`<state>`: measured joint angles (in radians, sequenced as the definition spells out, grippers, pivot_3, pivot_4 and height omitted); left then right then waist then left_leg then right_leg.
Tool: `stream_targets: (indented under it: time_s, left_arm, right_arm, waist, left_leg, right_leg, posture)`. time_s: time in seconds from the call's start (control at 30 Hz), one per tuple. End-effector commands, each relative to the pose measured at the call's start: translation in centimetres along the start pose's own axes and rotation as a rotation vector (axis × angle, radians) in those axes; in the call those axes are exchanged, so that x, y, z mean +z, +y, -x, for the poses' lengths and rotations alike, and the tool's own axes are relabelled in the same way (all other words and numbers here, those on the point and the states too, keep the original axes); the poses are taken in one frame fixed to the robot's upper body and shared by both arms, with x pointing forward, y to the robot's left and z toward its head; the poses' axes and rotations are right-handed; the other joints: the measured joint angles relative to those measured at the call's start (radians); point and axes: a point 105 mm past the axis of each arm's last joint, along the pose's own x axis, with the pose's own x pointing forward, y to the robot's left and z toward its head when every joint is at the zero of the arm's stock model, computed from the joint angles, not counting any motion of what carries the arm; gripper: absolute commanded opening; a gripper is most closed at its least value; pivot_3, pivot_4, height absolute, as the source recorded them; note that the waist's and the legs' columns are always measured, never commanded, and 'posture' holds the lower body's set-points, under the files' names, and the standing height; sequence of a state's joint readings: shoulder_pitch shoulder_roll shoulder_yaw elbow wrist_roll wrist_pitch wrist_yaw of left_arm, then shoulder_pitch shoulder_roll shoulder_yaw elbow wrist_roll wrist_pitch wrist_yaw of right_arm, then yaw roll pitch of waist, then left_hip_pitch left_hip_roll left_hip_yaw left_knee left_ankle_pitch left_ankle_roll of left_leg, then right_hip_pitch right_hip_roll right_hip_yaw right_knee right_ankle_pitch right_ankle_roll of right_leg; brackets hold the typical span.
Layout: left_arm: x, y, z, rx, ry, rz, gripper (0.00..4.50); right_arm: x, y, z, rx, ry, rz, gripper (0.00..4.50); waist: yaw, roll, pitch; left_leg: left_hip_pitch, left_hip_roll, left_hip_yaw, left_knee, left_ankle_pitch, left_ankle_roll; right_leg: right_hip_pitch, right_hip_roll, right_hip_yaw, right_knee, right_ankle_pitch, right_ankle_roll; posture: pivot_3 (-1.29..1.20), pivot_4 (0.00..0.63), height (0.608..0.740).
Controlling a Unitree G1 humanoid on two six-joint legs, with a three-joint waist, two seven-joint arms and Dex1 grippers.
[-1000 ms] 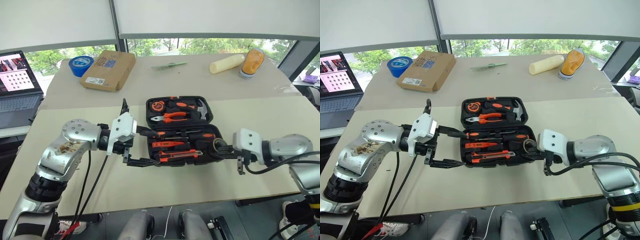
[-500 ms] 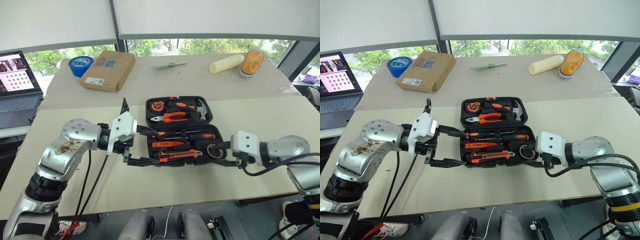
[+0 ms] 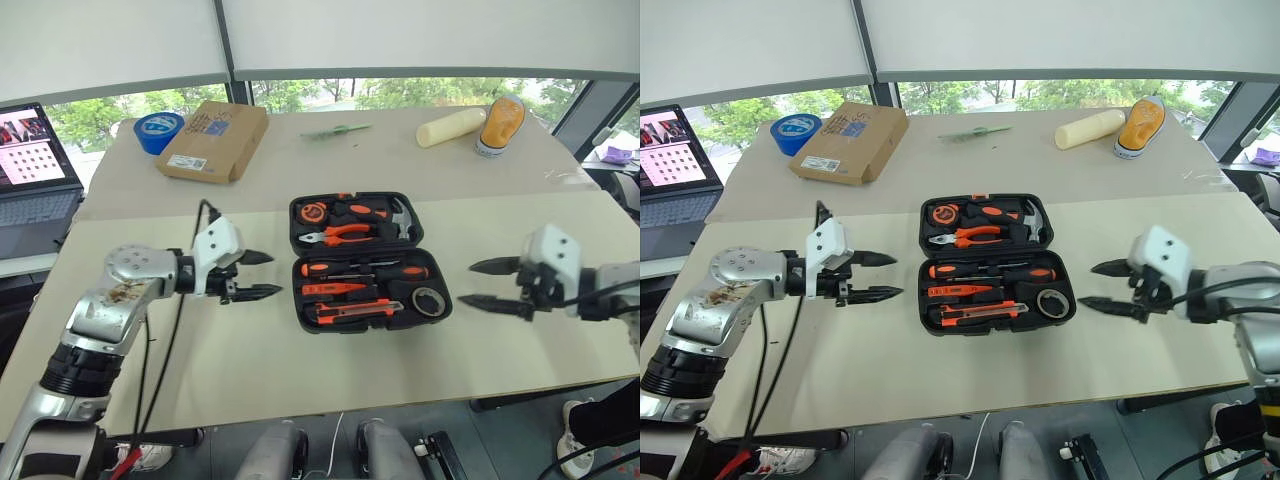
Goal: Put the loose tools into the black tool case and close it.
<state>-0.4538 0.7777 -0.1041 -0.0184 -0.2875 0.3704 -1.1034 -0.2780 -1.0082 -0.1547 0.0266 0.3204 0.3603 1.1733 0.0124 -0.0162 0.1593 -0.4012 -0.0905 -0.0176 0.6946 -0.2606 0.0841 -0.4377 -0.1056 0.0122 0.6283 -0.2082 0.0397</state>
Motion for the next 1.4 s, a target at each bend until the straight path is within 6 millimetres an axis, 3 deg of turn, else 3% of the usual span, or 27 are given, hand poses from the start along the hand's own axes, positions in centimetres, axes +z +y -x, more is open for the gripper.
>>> stream_targets:
  time_s: [0.03, 0.13, 0.2, 0.37, 0.63, 0.77, 0.9, 1.27, 1.4]
  left_arm:
    - [-0.4, -0.4, -0.5, -0.026, 0.021, -0.071, 1.36]
    - [-0.2, -1.6, -1.8, -0.087, 0.011, -0.075, 0.14]
    - [-0.1, -1.9, -2.6, -0.103, 0.004, -0.076, 0.00]
    - [0.2, -2.0, -3.9, -0.111, 0.006, -0.087, 0.00]
    - [-0.2, -0.3, -4.9, -0.005, 0.042, -0.058, 0.00]
    - [0.1, -0.3, -5.2, -0.007, 0.022, -0.063, 0.00]
    - [0.8, -2.5, -5.3, -0.129, -0.025, -0.039, 0.00]
    - [-3.4, -7.0, -3.0, -0.245, 0.136, -0.072, 0.00]
    - [-3.6, -7.5, -2.8, -0.243, 0.138, -0.062, 0.00]
  right_arm:
    - [-0.5, -1.3, -0.1, -0.035, -0.011, 0.012, 1.75]
    - [-1.1, -1.9, -1.1, -0.033, -0.004, 0.011, 0.62]
    - [-1.4, -2.1, -2.2, -0.030, 0.002, 0.021, 0.07]
    - [-1.6, -3.4, -5.0, -0.071, 0.033, 0.054, 0.07]
    - [-0.1, -2.2, -7.2, 0.010, -0.015, 0.077, 0.07]
    - [0.0, -1.7, -7.2, 0.032, -0.015, 0.086, 0.07]
    - [-0.3, -0.8, -6.8, 0.071, -0.005, 0.092, 0.07]
    - [-2.0, 4.9, -4.6, 0.107, 0.002, -0.020, 0.07]
    - [-2.4, 5.5, -4.3, 0.090, 0.008, -0.042, 0.07]
  waist:
    - [0.001, 0.000, 0.000]
    - [0.000, 0.000, 0.000]
    - [-0.001, 0.000, 0.000]
    - [-0.005, 0.000, 0.000]
    - [-0.002, 0.000, 0.000]
    - [-0.007, 0.000, 0.000]
    - [-0.007, 0.000, 0.000]
    - [-0.006, 0.002, -0.001]
    - [-0.005, 0.003, -0.002]
  left_leg:
    - [0.000, 0.000, 0.000, 0.000, 0.000, 0.000]
    - [-0.001, 0.000, 0.000, 0.000, 0.000, 0.000]
    - [-0.001, 0.000, 0.001, 0.000, 0.000, 0.000]
    - [-0.002, 0.000, 0.001, 0.000, 0.000, -0.001]
    - [-0.004, -0.001, 0.000, 0.001, 0.000, 0.000]
    - [-0.004, -0.001, 0.000, 0.000, 0.001, -0.001]
    - [-0.004, -0.001, 0.001, 0.001, 0.001, -0.001]
    - [-0.003, 0.000, 0.000, -0.001, 0.000, 0.000]
    - [0.001, 0.000, 0.001, -0.001, -0.002, 0.001]
  right_leg:
    - [0.000, 0.000, 0.000, 0.000, 0.000, 0.000]
    - [0.000, -0.001, 0.000, 0.000, 0.000, 0.000]
    - [-0.001, -0.001, 0.000, 0.000, 0.000, 0.000]
    - [-0.002, 0.000, 0.000, 0.001, 0.000, 0.000]
    - [-0.003, 0.000, 0.000, 0.001, 0.000, 0.000]
    - [-0.004, 0.000, 0.000, 0.001, 0.000, 0.000]
    - [-0.004, 0.000, 0.000, 0.001, 0.000, 0.000]
    - [-0.003, 0.000, 0.001, 0.001, 0.000, 0.000]
    - [0.000, -0.001, 0.001, 0.000, 0.000, 0.000]
  posture:
    - [0.00, 0.150, 0.738]
    - [0.00, 0.150, 0.738]
    - [0.00, 0.150, 0.738]
    - [0.00, 0.150, 0.738]
    - [0.00, 0.150, 0.738]
    - [0.00, 0.150, 0.738]
    - [0.00, 0.150, 0.738]
    - [0.00, 0.150, 0.738]
    - [0.00, 0.150, 0.738]
